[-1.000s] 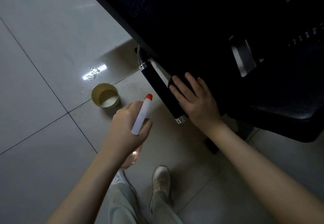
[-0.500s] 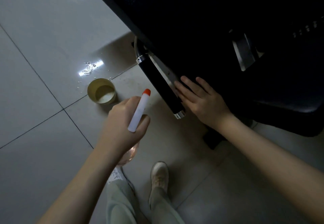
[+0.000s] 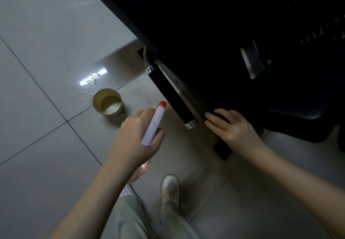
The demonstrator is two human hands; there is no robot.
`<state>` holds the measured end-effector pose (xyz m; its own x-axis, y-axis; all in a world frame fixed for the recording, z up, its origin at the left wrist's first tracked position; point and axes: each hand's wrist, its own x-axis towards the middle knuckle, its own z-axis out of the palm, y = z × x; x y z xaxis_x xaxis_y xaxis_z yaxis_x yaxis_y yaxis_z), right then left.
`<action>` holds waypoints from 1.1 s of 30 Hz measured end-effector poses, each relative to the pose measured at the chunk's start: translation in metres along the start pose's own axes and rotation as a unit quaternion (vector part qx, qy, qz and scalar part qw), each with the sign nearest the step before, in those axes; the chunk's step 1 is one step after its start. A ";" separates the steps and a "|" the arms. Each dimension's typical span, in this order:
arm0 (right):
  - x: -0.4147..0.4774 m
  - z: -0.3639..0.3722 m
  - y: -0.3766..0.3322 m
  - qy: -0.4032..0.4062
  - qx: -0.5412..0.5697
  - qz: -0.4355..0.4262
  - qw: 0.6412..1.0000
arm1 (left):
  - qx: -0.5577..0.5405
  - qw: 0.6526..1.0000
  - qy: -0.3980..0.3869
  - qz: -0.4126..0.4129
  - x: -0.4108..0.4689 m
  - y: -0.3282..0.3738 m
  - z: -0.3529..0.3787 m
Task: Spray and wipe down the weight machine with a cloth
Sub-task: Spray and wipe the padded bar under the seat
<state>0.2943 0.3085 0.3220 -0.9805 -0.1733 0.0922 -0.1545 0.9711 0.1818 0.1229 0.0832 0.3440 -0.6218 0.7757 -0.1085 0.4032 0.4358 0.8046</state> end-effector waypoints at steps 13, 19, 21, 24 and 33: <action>0.053 0.019 0.005 -0.005 -0.058 0.012 0.998 | -0.002 1.000 -0.012 0.017 0.023 -0.008 -0.018; 0.076 0.019 0.003 0.048 -0.004 0.047 0.998 | -0.003 1.000 0.023 0.012 0.028 -0.014 -0.031; 0.073 0.018 0.004 0.041 -0.009 0.043 0.998 | -0.011 0.999 0.037 0.001 0.029 -0.016 -0.034; 0.065 0.014 0.004 -0.004 -0.049 0.065 0.997 | -0.024 0.998 0.064 -0.016 0.033 -0.015 -0.036; 0.074 -0.003 -0.006 0.020 0.043 0.128 0.991 | -0.038 0.995 0.087 -0.016 0.032 -0.010 -0.047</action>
<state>0.2227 0.2895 0.3306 -0.9834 0.0765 0.1642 0.0878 0.9942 0.0627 0.0675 0.0822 0.3595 -0.7432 0.6681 -0.0364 0.3339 0.4175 0.8451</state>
